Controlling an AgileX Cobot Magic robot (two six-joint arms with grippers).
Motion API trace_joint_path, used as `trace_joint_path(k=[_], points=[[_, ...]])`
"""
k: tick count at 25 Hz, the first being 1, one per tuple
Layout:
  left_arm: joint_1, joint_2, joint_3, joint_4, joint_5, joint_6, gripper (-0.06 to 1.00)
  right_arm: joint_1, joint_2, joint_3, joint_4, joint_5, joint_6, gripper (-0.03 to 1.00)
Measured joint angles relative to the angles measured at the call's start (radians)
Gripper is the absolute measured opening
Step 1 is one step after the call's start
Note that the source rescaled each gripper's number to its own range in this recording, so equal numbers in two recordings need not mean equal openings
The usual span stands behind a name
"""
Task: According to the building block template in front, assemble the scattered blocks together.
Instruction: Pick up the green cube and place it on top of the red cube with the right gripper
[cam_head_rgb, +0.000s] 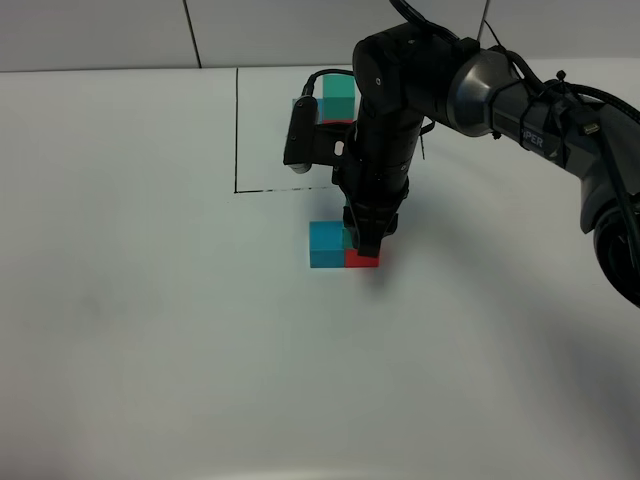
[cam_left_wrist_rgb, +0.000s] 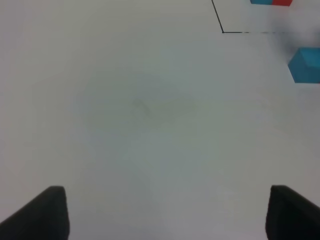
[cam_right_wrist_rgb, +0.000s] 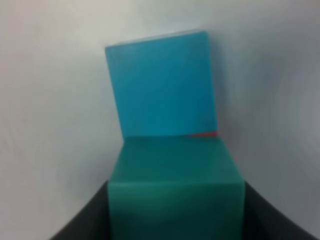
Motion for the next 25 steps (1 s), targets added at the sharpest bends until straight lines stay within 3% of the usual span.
trace_joint_path(k=[7,11,14,20,25], points=[[0.0,0.0,0.0,0.0,0.0,0.0,0.76,0.0,0.0,0.0,0.0,0.0,0.0,0.0],[0.0,0.0,0.0,0.0,0.0,0.0,0.76,0.0,0.004,0.0,-0.014,-0.01,0.005,0.09],[0.0,0.0,0.0,0.0,0.0,0.0,0.76,0.0,0.006,0.0,-0.047,-0.036,0.04,0.3],[0.0,0.0,0.0,0.0,0.0,0.0,0.76,0.0,-0.012,0.0,-0.121,-0.051,0.101,0.88],[0.0,0.0,0.0,0.0,0.0,0.0,0.76,0.0,-0.038,0.0,-0.119,-0.016,0.109,0.99]])
